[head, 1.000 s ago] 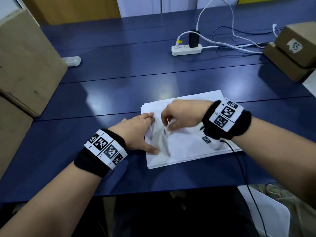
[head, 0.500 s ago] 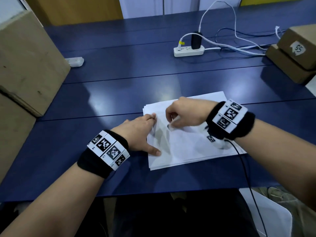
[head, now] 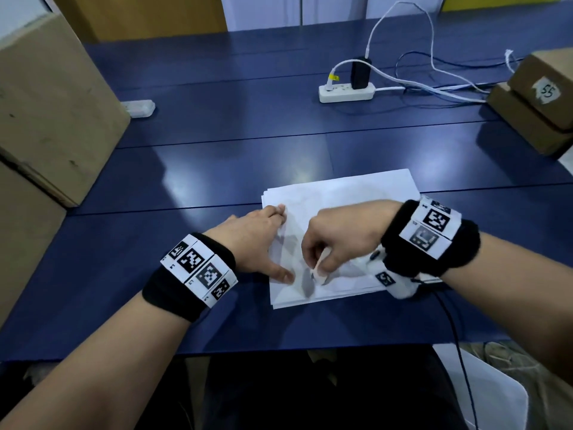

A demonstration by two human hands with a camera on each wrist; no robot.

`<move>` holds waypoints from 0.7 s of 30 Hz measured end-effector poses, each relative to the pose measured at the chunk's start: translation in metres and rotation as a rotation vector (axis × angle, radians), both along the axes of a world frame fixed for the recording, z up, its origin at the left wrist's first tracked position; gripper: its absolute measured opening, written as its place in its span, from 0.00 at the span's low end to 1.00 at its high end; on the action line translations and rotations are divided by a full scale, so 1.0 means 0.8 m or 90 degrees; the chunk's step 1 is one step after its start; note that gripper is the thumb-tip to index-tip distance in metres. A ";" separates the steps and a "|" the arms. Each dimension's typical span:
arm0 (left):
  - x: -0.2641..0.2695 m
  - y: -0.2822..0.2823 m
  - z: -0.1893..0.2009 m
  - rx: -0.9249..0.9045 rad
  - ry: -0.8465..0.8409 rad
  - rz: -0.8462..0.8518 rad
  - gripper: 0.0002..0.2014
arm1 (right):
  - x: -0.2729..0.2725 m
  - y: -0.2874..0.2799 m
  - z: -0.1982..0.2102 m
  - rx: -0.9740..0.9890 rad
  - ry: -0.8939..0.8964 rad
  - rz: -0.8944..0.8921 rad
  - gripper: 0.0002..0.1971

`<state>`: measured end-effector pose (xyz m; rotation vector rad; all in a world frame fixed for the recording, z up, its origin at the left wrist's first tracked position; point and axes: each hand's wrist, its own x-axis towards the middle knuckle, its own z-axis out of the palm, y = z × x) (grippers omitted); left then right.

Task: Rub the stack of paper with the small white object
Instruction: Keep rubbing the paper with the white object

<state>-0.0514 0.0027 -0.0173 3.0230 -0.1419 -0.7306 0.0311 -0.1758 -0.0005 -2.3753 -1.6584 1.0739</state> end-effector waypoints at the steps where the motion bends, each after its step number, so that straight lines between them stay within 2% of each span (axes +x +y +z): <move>1: 0.000 0.000 0.000 -0.001 0.000 -0.001 0.63 | 0.004 0.001 -0.001 0.018 -0.014 -0.009 0.08; 4: 0.000 -0.001 0.002 -0.003 0.006 0.002 0.63 | 0.034 0.003 0.001 0.105 -0.135 -0.131 0.09; 6: 0.000 -0.001 0.003 -0.003 0.008 0.005 0.63 | 0.042 0.000 -0.002 0.126 -0.161 -0.173 0.10; 11: 0.000 -0.002 0.001 0.000 0.004 0.001 0.62 | 0.005 -0.010 0.000 0.013 -0.016 -0.013 0.09; 17: 0.001 0.001 0.000 -0.003 0.000 0.004 0.61 | 0.045 -0.004 -0.003 0.133 -0.166 -0.184 0.09; 19: 0.001 -0.001 0.001 0.000 0.001 0.003 0.61 | 0.034 -0.007 -0.003 0.108 -0.120 -0.123 0.08; 21: 0.001 -0.002 0.001 0.001 0.002 0.002 0.61 | 0.012 -0.009 -0.003 0.031 -0.029 -0.031 0.09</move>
